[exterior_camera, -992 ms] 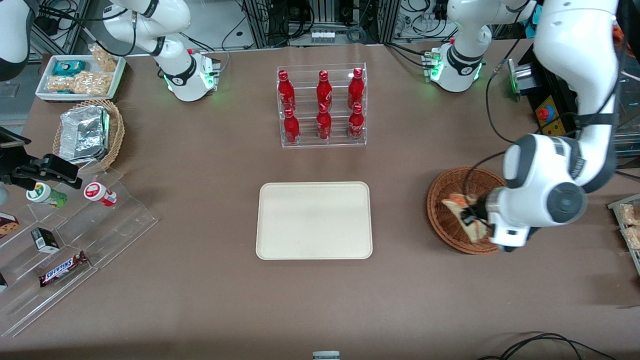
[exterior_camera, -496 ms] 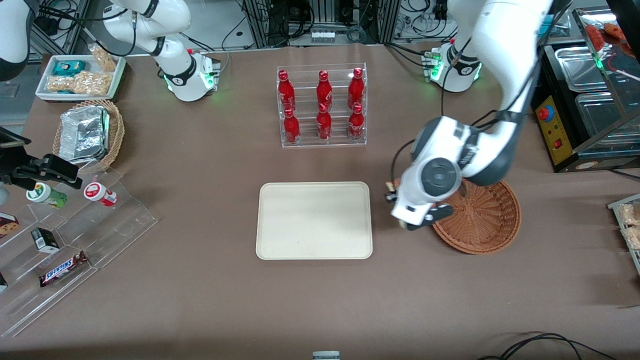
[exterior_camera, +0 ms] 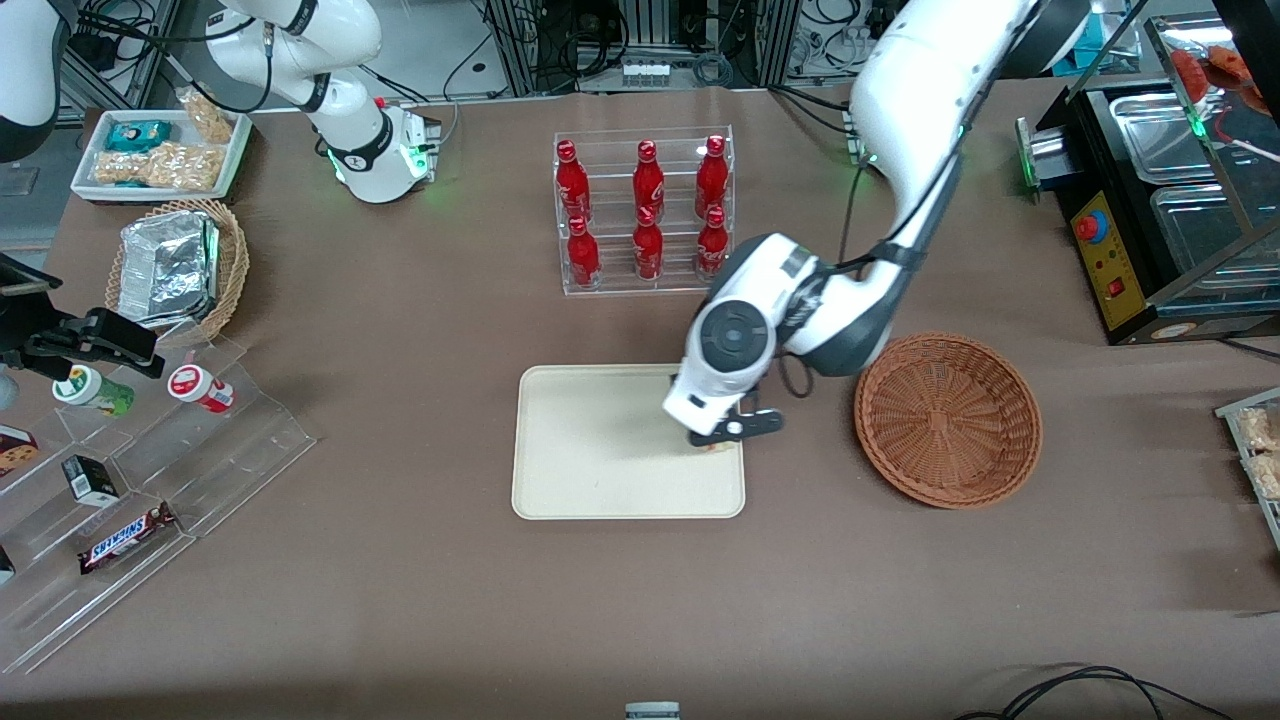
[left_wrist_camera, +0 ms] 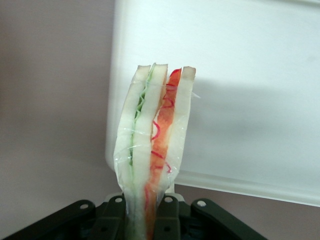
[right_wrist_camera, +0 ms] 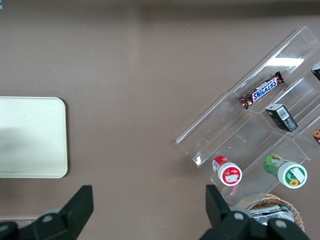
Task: Place sandwich from basket to tray
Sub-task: 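Carry the sandwich with the left gripper over the cream tray, then lower the sandwich onto the tray and open the left gripper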
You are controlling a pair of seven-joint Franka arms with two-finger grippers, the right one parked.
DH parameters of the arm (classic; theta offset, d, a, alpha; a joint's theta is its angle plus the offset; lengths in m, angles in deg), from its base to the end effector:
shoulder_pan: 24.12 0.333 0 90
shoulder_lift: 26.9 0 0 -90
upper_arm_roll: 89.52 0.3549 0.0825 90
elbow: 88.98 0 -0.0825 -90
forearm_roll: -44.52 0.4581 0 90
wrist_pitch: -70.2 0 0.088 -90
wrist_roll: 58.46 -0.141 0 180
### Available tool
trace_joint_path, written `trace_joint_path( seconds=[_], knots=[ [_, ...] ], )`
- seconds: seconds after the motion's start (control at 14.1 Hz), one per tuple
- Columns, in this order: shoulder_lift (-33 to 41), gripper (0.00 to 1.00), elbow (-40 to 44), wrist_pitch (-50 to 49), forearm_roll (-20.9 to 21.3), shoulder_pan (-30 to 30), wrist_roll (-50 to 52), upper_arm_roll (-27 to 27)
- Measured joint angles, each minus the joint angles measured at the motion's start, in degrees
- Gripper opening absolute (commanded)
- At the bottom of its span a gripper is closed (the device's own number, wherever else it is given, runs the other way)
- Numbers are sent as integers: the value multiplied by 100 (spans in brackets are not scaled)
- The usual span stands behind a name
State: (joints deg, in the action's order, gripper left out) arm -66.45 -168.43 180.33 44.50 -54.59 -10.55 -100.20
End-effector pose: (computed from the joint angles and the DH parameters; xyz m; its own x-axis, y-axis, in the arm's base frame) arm 0.6154 -0.5052 0.2586 0.9711 0.1509 -0.1848 0.1482 -0.9886 -0.0281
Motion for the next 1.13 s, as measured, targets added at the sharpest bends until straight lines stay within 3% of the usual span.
trace_joint_path(
  seconds=[0.21,0.64,0.92,1.13],
  knots=[
    [-343,23,119,506,5,-235,-1,5],
    [-912,30,923,532,47,-342,-273,7],
    [-1063,34,1070,532,69,-488,-473,6],
    [-1125,41,1123,533,72,-611,-475,7]
  ],
)
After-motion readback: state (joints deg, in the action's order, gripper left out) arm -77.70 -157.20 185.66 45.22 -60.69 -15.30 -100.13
